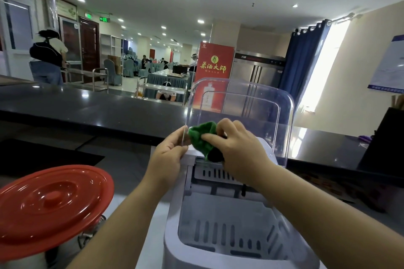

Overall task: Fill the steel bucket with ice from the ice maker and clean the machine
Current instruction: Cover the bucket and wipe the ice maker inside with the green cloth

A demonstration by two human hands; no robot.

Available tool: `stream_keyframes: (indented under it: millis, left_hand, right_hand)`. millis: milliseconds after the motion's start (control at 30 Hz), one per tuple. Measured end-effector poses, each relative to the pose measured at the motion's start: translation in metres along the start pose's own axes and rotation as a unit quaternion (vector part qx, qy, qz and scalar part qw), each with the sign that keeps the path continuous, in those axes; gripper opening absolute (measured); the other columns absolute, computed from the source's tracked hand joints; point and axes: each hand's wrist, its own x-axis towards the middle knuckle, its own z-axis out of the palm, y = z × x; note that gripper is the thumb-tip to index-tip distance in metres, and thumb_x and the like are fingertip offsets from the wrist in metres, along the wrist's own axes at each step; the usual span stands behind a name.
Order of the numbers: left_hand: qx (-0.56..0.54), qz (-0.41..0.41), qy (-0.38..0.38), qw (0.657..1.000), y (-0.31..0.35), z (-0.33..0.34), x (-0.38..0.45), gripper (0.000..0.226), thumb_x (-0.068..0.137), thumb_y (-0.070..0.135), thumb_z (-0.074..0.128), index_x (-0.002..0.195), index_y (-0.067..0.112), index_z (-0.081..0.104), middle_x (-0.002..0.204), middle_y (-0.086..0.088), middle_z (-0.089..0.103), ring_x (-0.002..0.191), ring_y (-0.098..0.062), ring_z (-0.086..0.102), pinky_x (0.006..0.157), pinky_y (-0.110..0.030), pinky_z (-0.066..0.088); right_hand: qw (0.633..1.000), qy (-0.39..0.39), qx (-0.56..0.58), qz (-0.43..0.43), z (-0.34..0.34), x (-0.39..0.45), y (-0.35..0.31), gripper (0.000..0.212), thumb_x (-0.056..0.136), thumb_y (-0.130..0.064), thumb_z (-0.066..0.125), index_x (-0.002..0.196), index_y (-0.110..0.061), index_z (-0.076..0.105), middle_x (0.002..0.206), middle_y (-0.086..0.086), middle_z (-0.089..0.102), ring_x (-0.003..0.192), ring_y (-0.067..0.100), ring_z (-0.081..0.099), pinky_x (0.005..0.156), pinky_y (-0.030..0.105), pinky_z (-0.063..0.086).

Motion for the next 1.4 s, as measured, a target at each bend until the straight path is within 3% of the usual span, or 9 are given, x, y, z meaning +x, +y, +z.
stream_keyframes:
  millis: [133,233,400,567,700,833,1033,1233,1400]
  left_hand:
    - [0.025,-0.001,0.012,1.000,0.000,0.002,-0.001,0.040,0.097,-0.001,0.037,0.131,0.019,0.048,0.117,0.001,0.061,0.109,-0.002,0.058,0.092,-0.020,0.046]
    - [0.031,0.003,0.021,0.999,0.000,0.003,-0.001,0.034,0.100,0.007,0.037,0.129,0.020,0.049,0.115,0.003,0.062,0.109,-0.003,0.057,0.092,-0.020,0.045]
    - [0.045,0.012,0.040,0.998,-0.001,0.007,0.001,0.026,0.101,0.013,0.038,0.121,0.024,0.049,0.110,0.004,0.063,0.107,-0.005,0.058,0.094,-0.023,0.046]
    - [0.064,0.024,0.056,0.996,-0.002,0.010,0.003,0.020,0.101,0.016,0.039,0.108,0.030,0.051,0.104,0.003,0.064,0.103,-0.009,0.060,0.095,-0.029,0.046]
    - [0.084,0.026,0.072,0.993,0.003,0.015,0.006,0.017,0.100,0.016,0.039,0.113,0.020,0.051,0.099,0.001,0.063,0.097,-0.011,0.061,0.093,-0.033,0.048]
    - [0.145,0.029,0.072,0.986,0.005,0.020,0.007,0.024,0.100,0.008,0.037,0.114,0.025,0.046,0.096,0.007,0.060,0.096,-0.007,0.058,0.085,-0.022,0.043]
    - [0.150,0.019,0.091,0.984,0.001,0.023,0.009,0.031,0.095,-0.005,0.034,0.112,0.015,0.051,0.098,0.002,0.060,0.090,-0.004,0.057,0.072,-0.009,0.045]
    - [0.144,0.020,0.096,0.985,0.000,0.023,0.007,0.029,0.097,-0.003,0.034,0.111,0.017,0.052,0.098,0.002,0.060,0.093,-0.003,0.057,0.072,-0.009,0.044]
    - [0.159,0.022,0.096,0.982,0.000,0.023,0.007,0.028,0.098,-0.001,0.035,0.110,0.018,0.051,0.098,0.003,0.059,0.094,-0.003,0.056,0.069,-0.007,0.044]
  right_hand:
    - [0.993,0.083,-0.012,0.084,-0.010,0.019,0.014,0.046,0.065,0.003,0.076,0.110,-0.004,0.068,0.090,0.019,0.057,0.071,0.038,0.055,0.050,0.040,0.051]
    - [0.987,0.103,-0.015,0.121,-0.010,0.028,0.021,0.049,0.067,0.006,0.073,0.114,-0.006,0.067,0.091,0.019,0.055,0.073,0.038,0.053,0.050,0.037,0.048]
    - [0.996,0.057,0.006,0.074,-0.002,0.012,0.015,0.056,0.064,0.006,0.076,0.117,-0.003,0.064,0.093,0.018,0.055,0.076,0.037,0.054,0.052,0.045,0.054]
    - [1.000,-0.004,0.015,0.025,0.005,-0.018,0.004,0.065,0.052,0.002,0.083,0.114,-0.005,0.065,0.090,0.016,0.055,0.070,0.031,0.053,0.046,0.036,0.051]
    - [1.000,-0.019,0.004,0.003,0.004,-0.032,0.005,0.065,0.053,-0.007,0.086,0.114,-0.008,0.066,0.089,0.015,0.056,0.069,0.030,0.053,0.046,0.035,0.049]
    - [0.999,0.016,-0.046,0.010,0.000,-0.030,0.013,0.057,0.058,-0.006,0.082,0.113,-0.008,0.068,0.087,0.017,0.058,0.066,0.030,0.051,0.047,0.036,0.048]
    - [0.990,0.089,-0.074,0.076,-0.015,-0.002,0.036,0.049,0.064,0.000,0.079,0.111,-0.007,0.069,0.090,0.019,0.057,0.070,0.037,0.053,0.054,0.043,0.052]
    - [0.972,0.147,-0.087,0.164,-0.030,0.022,0.064,0.051,0.069,0.004,0.075,0.118,-0.008,0.065,0.097,0.022,0.054,0.076,0.040,0.051,0.062,0.051,0.054]
    - [0.974,0.137,-0.046,0.177,-0.017,0.024,0.057,0.053,0.071,0.006,0.071,0.122,-0.006,0.063,0.098,0.024,0.052,0.080,0.043,0.052,0.066,0.052,0.054]
